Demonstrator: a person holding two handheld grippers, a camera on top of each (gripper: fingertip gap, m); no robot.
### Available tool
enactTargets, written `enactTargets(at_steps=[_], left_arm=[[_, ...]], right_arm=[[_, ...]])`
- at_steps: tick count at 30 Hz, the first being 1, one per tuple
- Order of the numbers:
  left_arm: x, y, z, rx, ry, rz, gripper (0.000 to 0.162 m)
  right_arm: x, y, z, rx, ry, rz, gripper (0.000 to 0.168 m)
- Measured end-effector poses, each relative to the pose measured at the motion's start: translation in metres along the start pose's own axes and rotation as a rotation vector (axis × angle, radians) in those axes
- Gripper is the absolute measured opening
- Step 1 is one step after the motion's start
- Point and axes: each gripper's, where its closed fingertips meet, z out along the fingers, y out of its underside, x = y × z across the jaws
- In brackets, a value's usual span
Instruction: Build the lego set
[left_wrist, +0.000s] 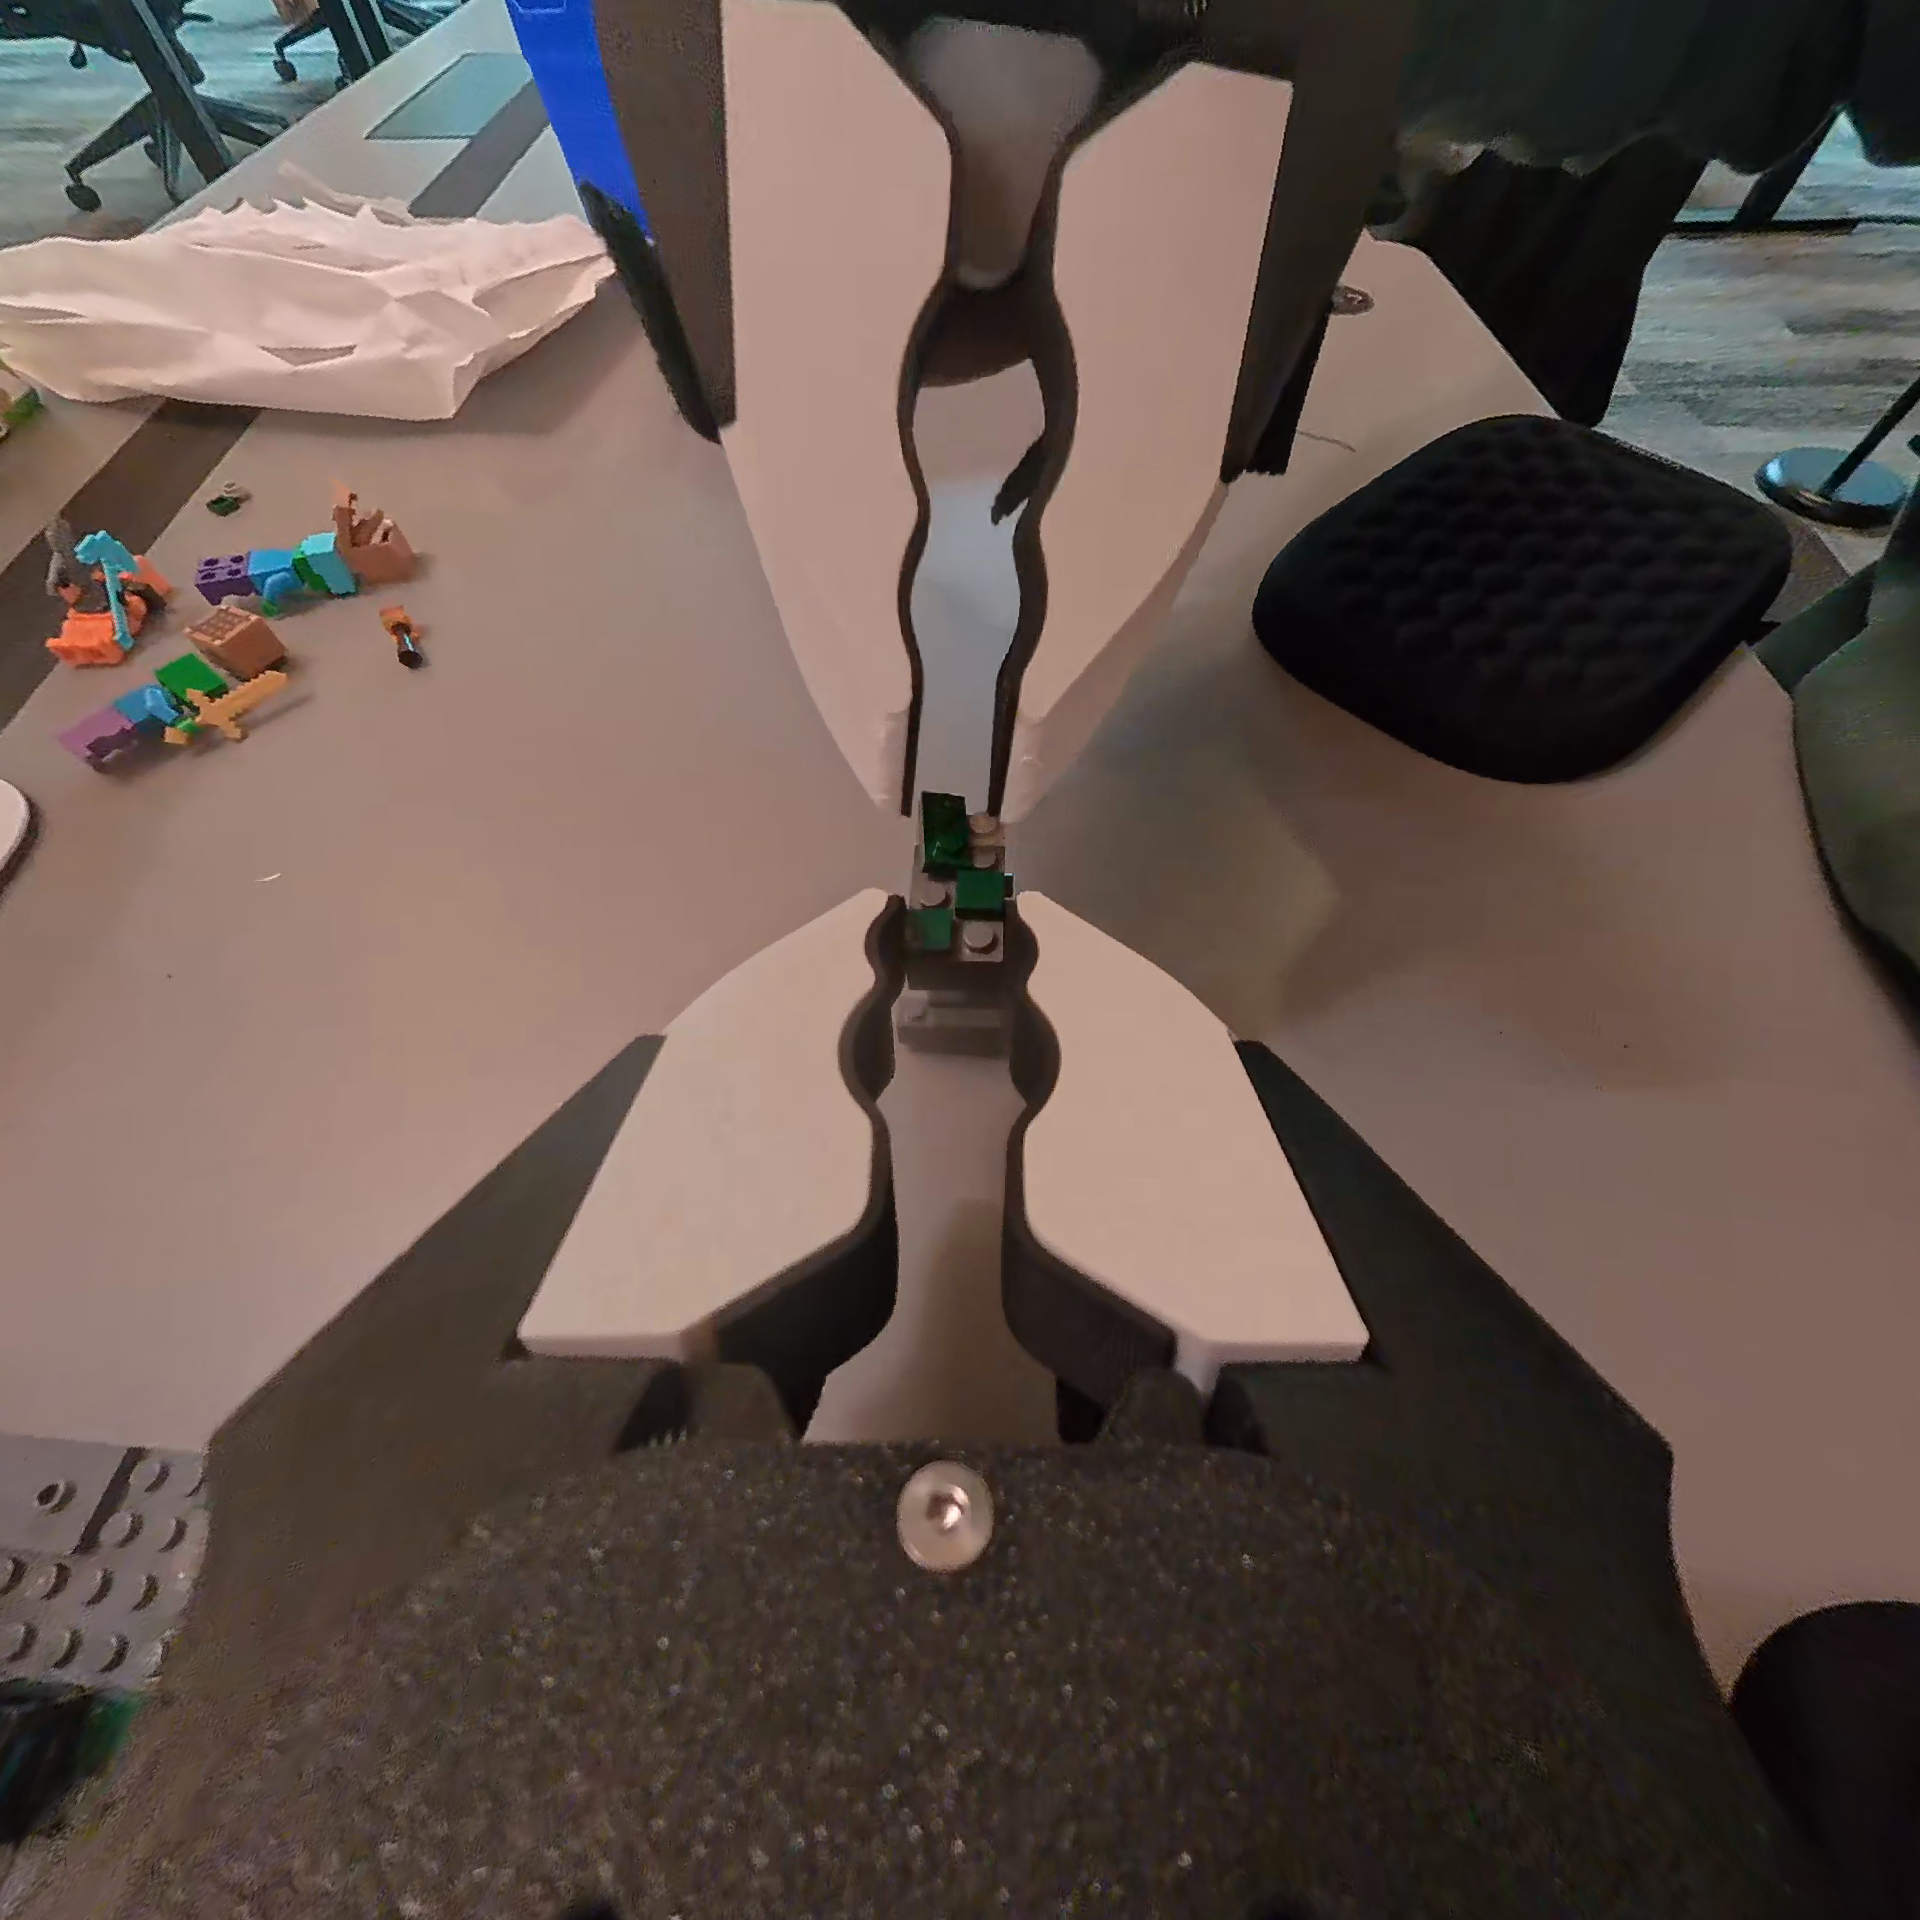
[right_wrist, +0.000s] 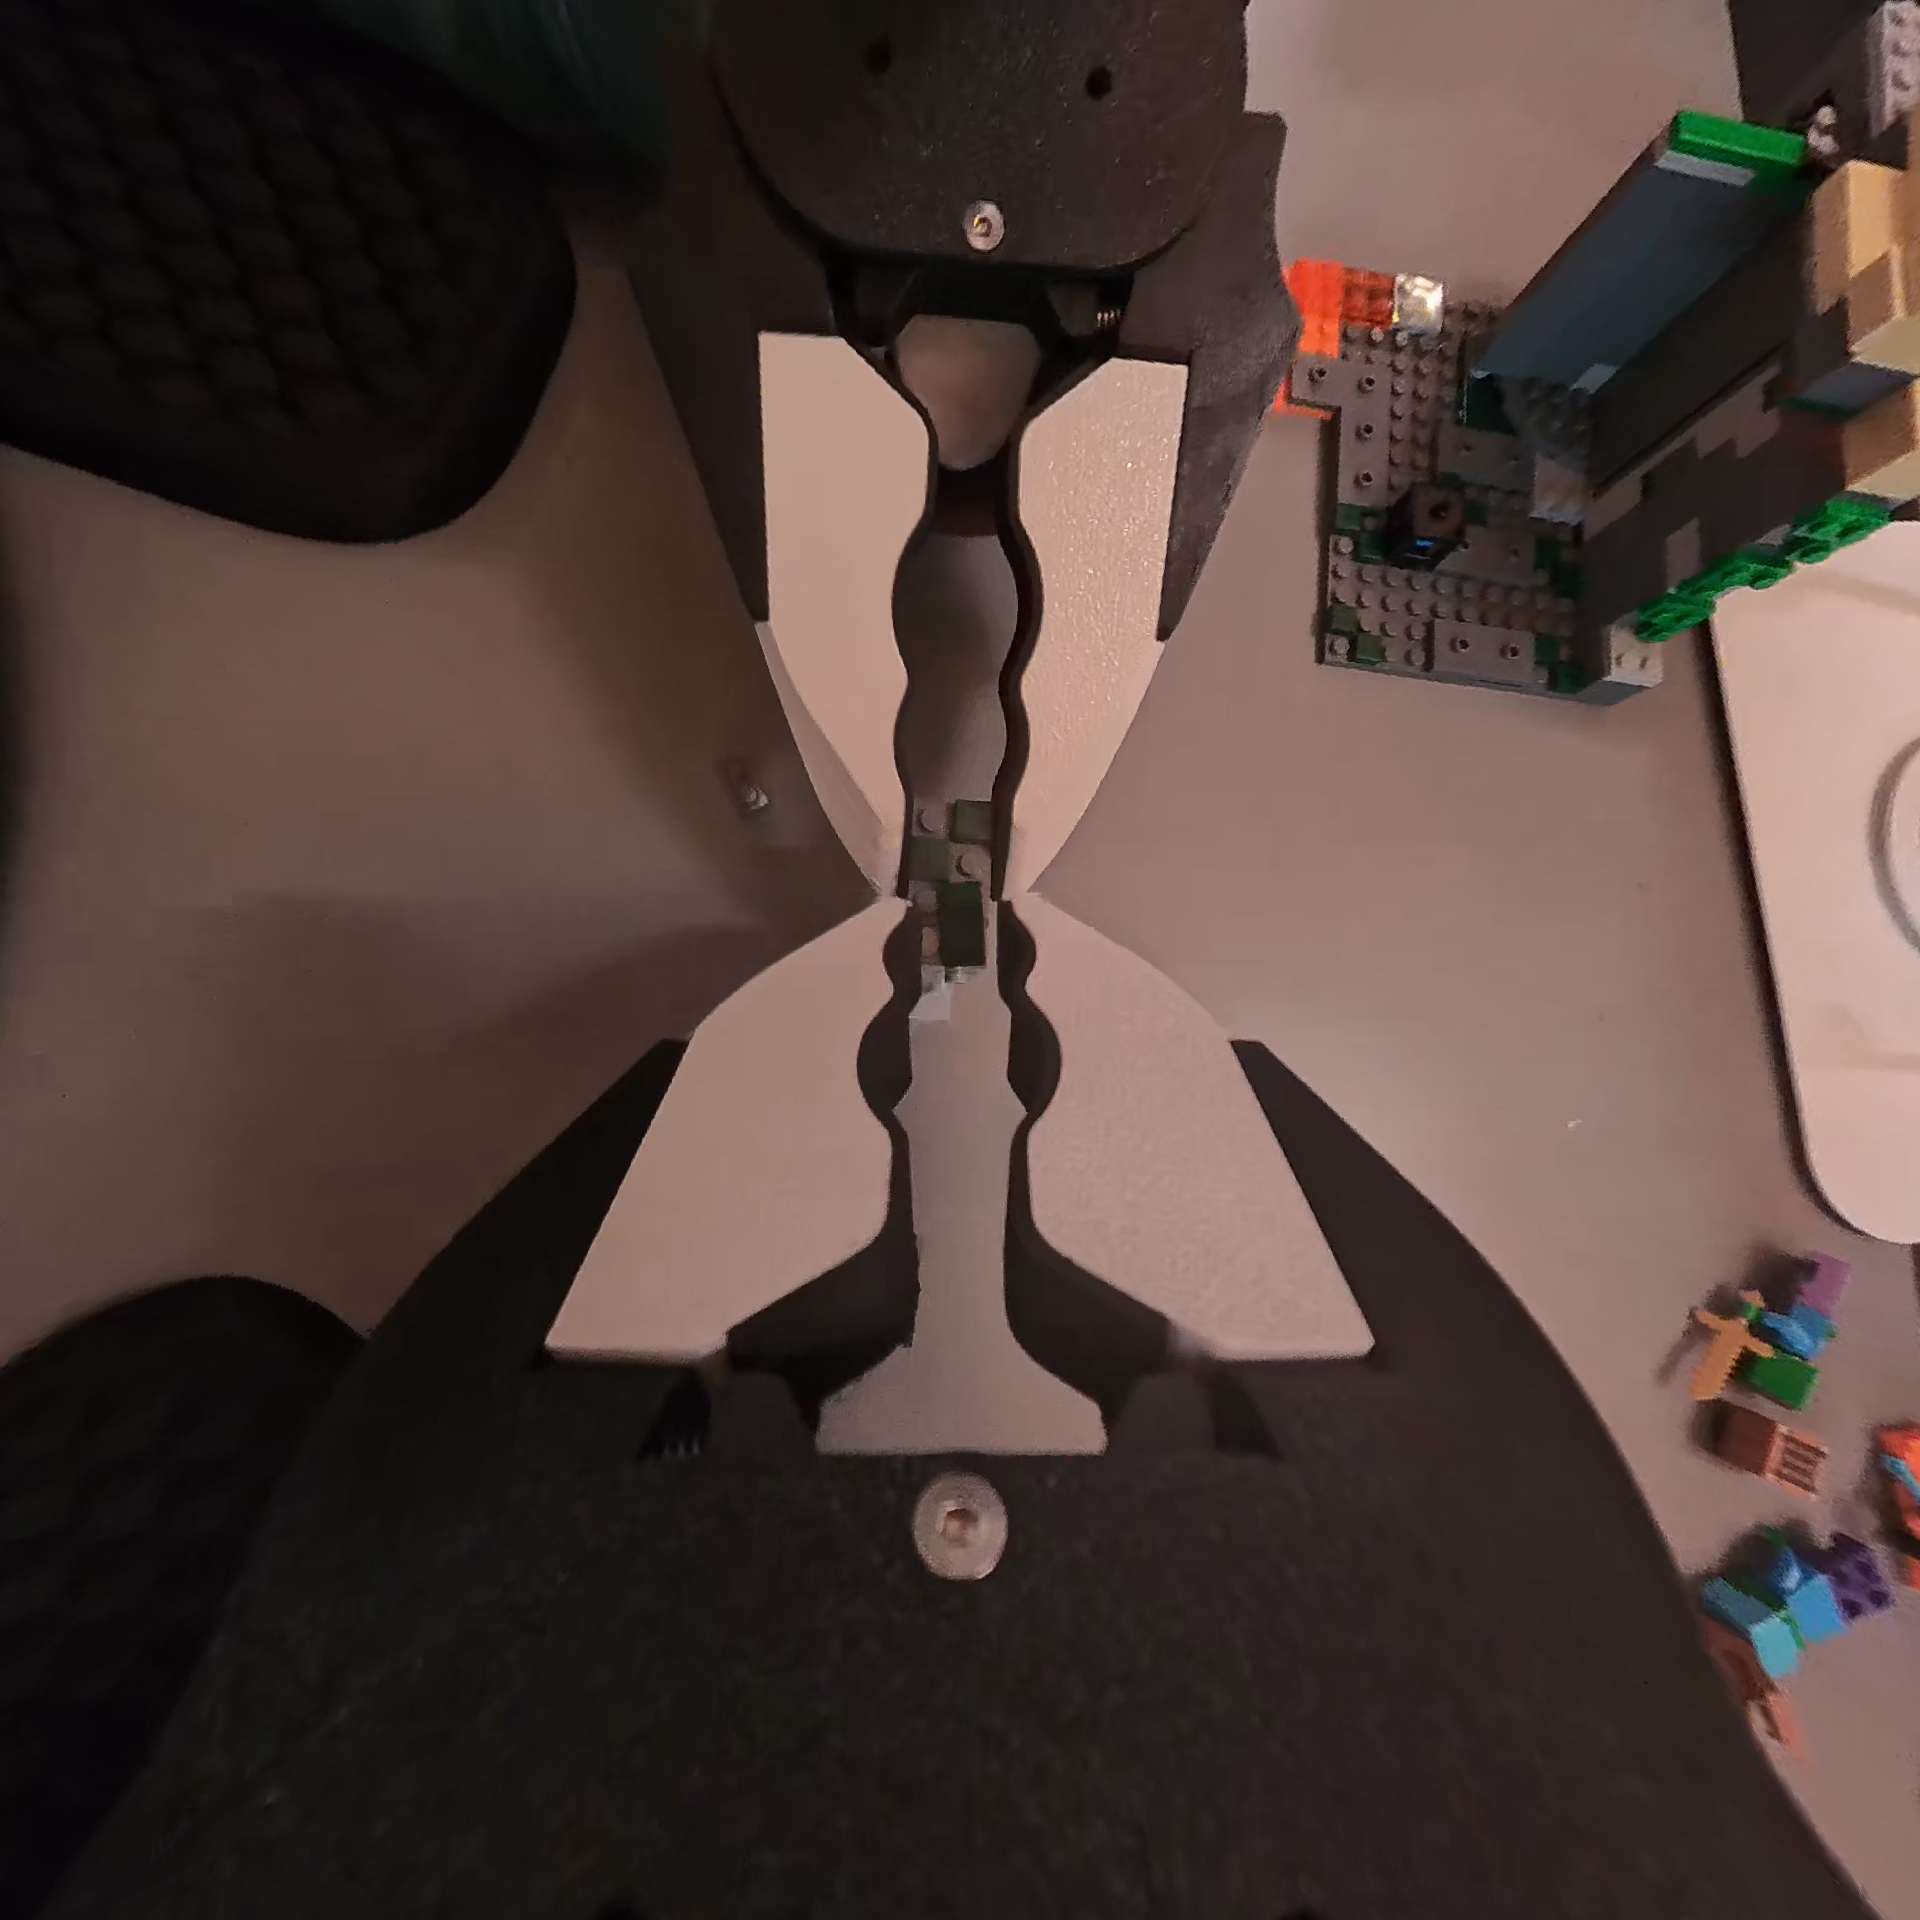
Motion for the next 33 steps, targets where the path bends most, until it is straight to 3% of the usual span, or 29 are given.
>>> enactTargets(at_steps=[7,19,33], left_arm=[[-0.0001,-0.0001,0.0002,-0.006,-0.011,0.000,0.017],[-0.0002,-0.0010,0.0020,-0.011,-0.058,0.028,0.018],[-0.0002,-0.0004,0.0020,-0.024,-0.082,0.050,0.018]], right_arm=[[0.0020,0.0038,0.0031,-0.045,-0.017,0.036,0.005],[0.0024,0.0065,0.0024,-0.081,-0.148,0.425,0.004],[-0.0008,0.0073,0.0031,-0.259,-0.248,0.436,0.003]])
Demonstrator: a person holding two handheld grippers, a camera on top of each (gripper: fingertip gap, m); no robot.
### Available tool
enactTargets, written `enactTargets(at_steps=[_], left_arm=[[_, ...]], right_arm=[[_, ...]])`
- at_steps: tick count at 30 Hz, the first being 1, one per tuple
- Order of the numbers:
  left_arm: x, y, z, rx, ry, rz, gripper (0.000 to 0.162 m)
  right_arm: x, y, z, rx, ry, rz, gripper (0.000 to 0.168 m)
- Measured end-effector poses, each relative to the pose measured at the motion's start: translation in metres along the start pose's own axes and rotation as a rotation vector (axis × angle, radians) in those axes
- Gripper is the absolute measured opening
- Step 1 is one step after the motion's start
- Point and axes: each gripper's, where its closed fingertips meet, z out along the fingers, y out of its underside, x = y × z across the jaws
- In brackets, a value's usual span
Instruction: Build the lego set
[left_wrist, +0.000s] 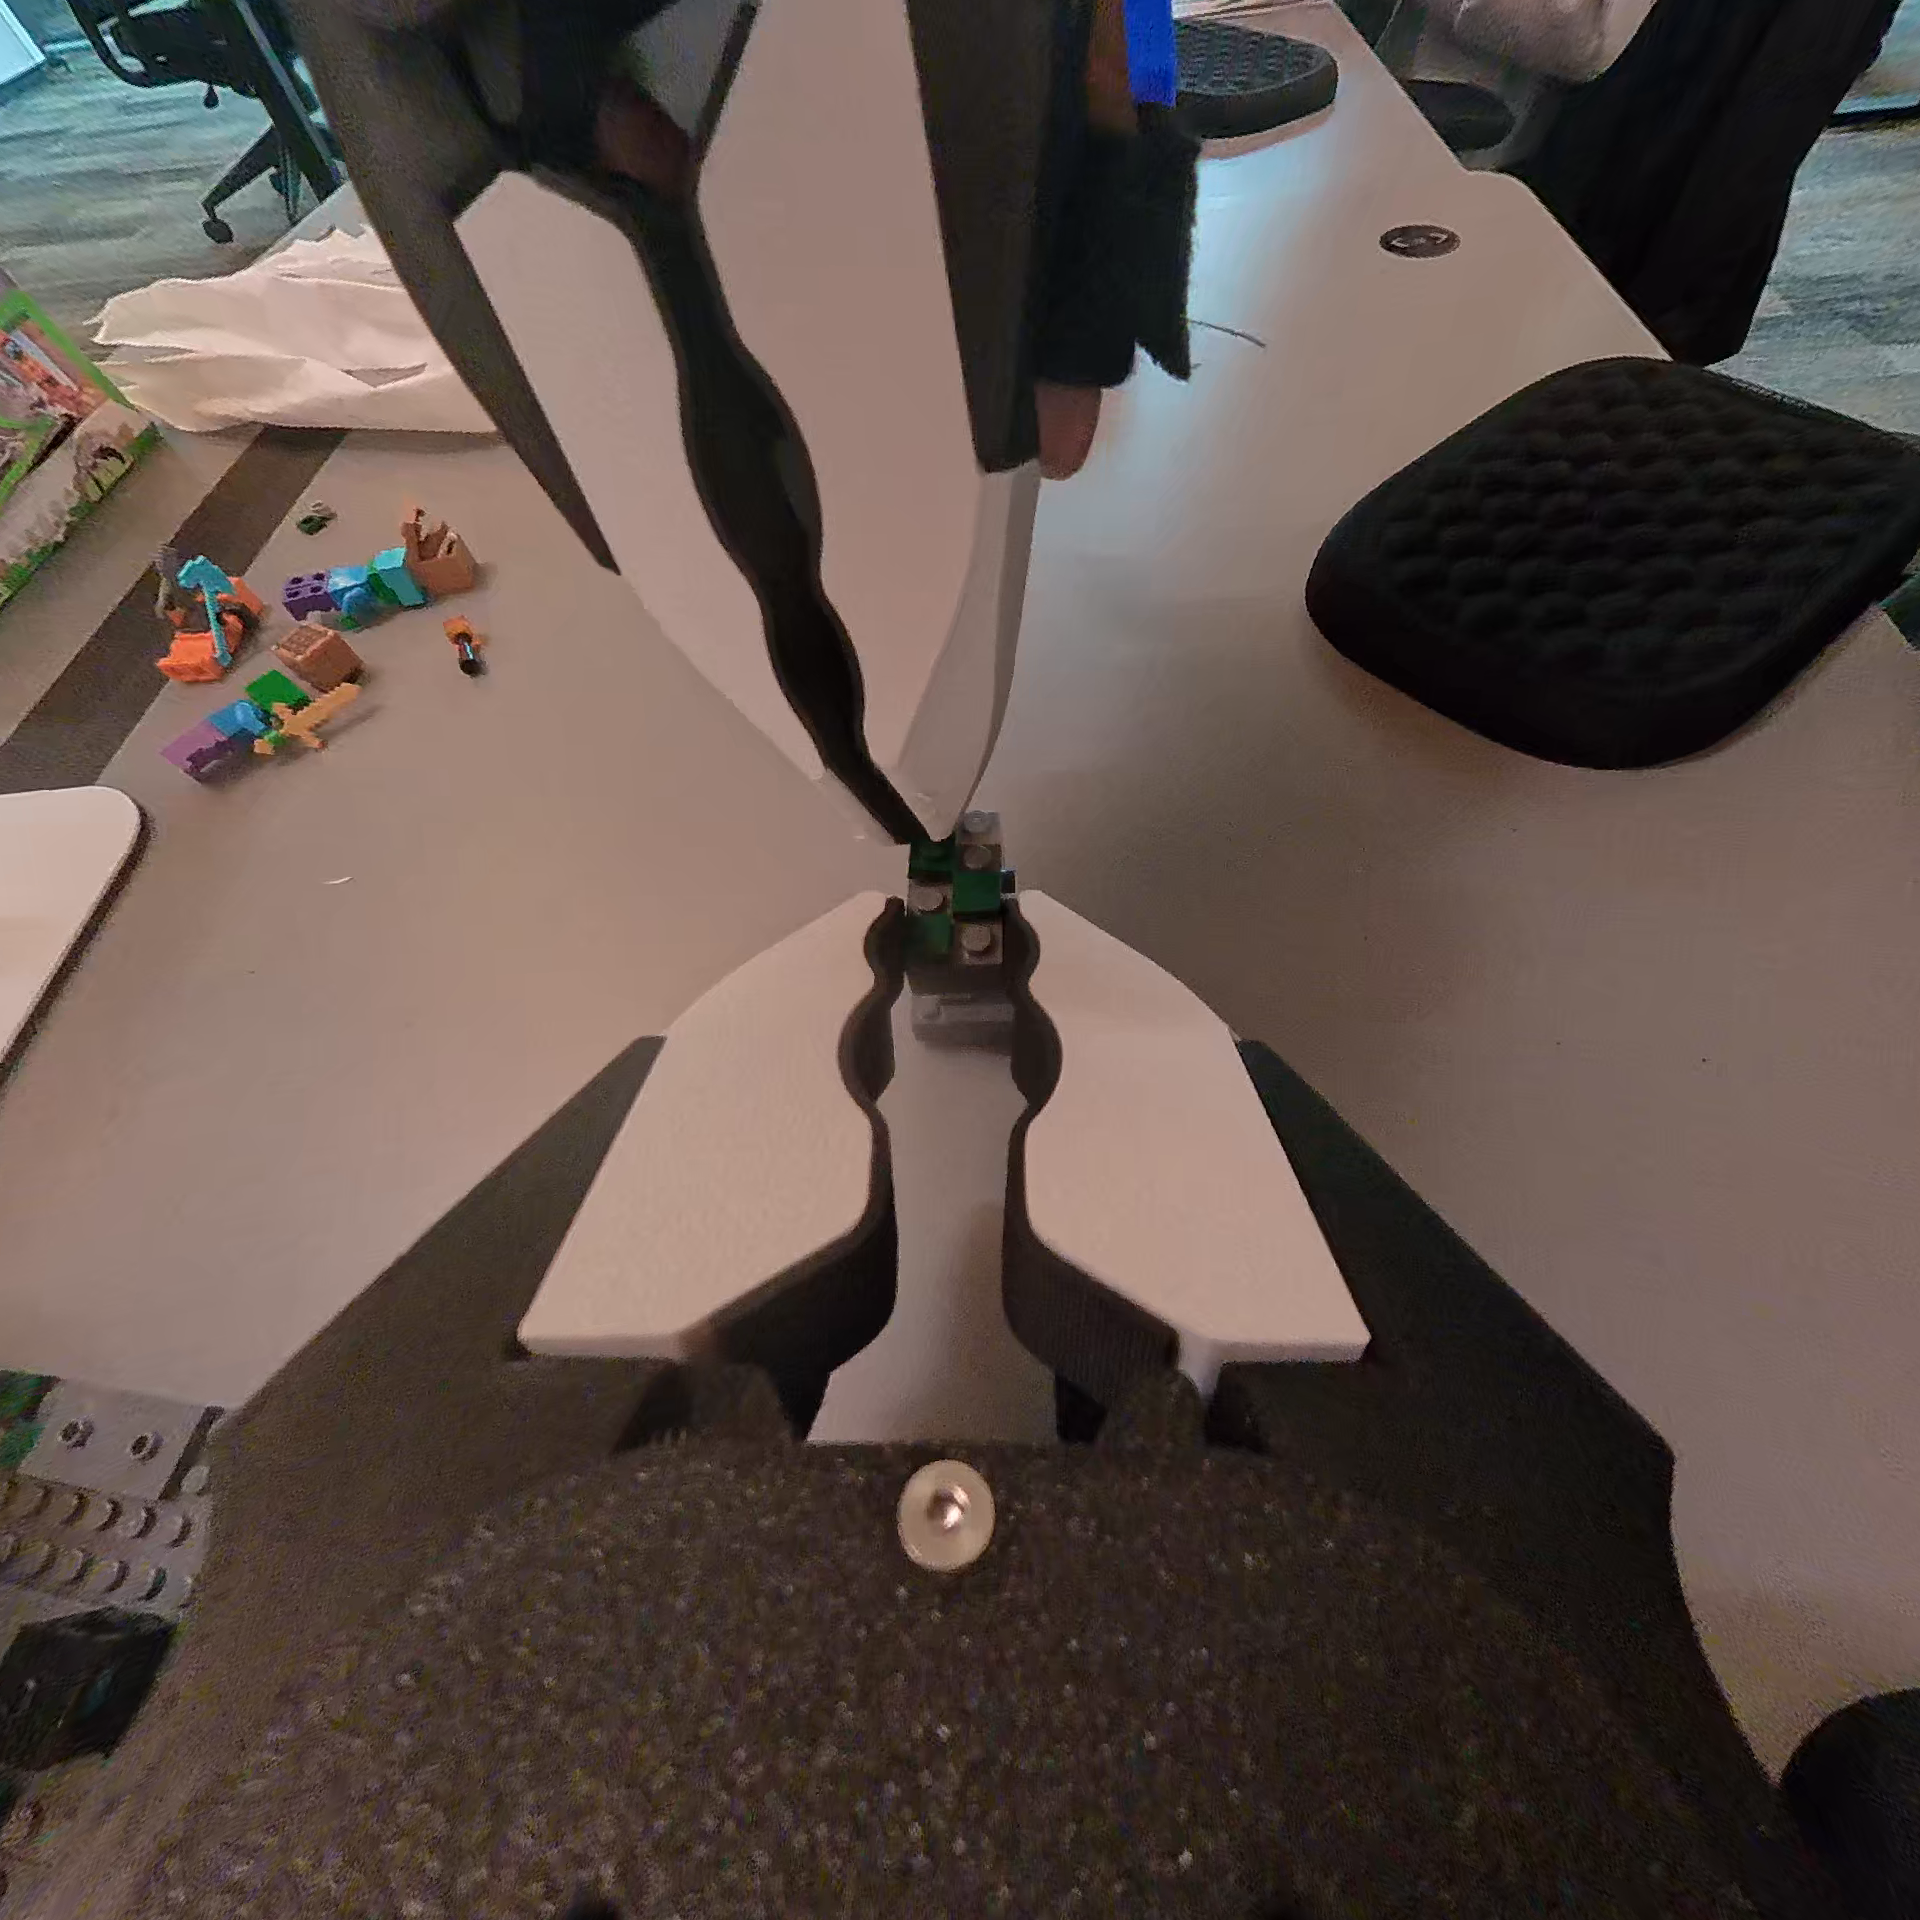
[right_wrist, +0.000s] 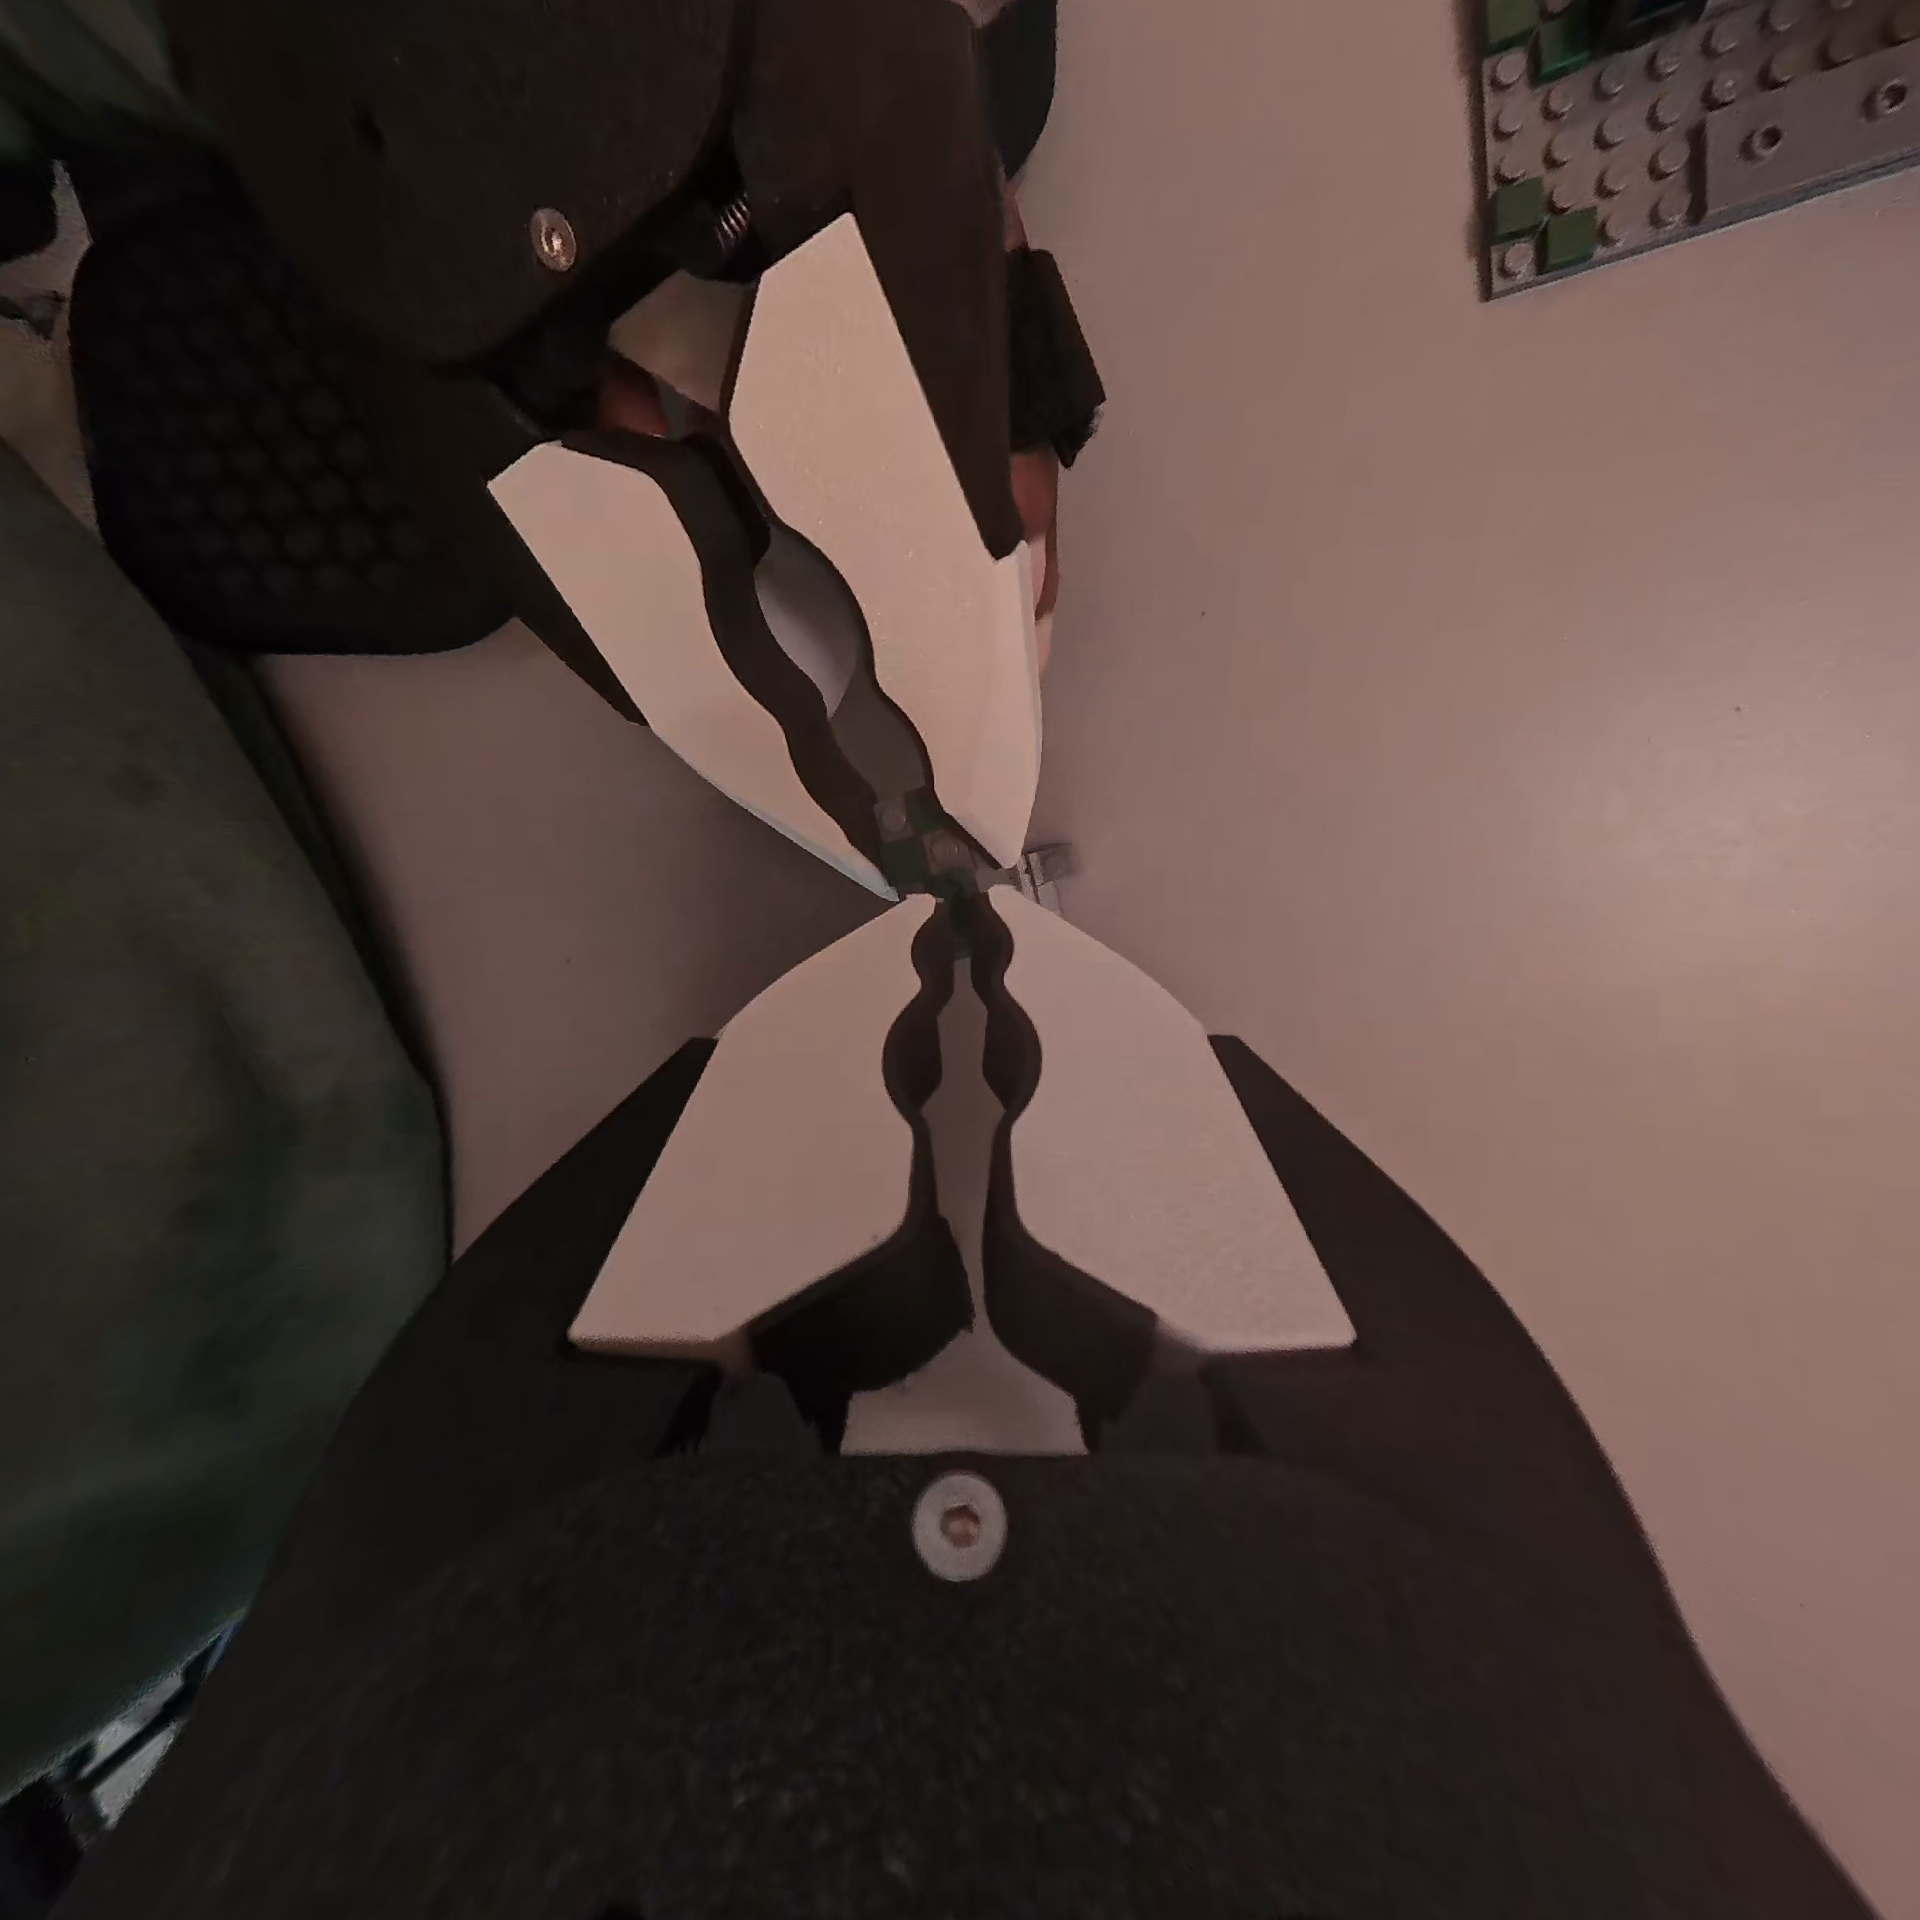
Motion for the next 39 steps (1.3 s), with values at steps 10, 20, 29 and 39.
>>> enactTargets(at_steps=[10,20,29,39], left_arm=[[0.002,0.000,0.001,-0.026,-0.008,0.022,0.018],[0.002,0.000,0.000,0.006,0.017,-0.006,0.018],[0.002,0.000,0.001,0.010,0.029,0.019,0.018],[0.003,-0.004,-0.005,0.019,0.080,-0.004,0.028]], right_arm=[[0.002,0.000,0.001,-0.026,-0.030,-0.012,0.000],[0.001,-0.006,-0.001,0.076,0.017,-0.063,0.000],[-0.006,0.002,-0.011,0.398,0.140,-0.240,0.034],[-0.063,0.018,0.050,0.330,0.208,-0.452,0.019]])
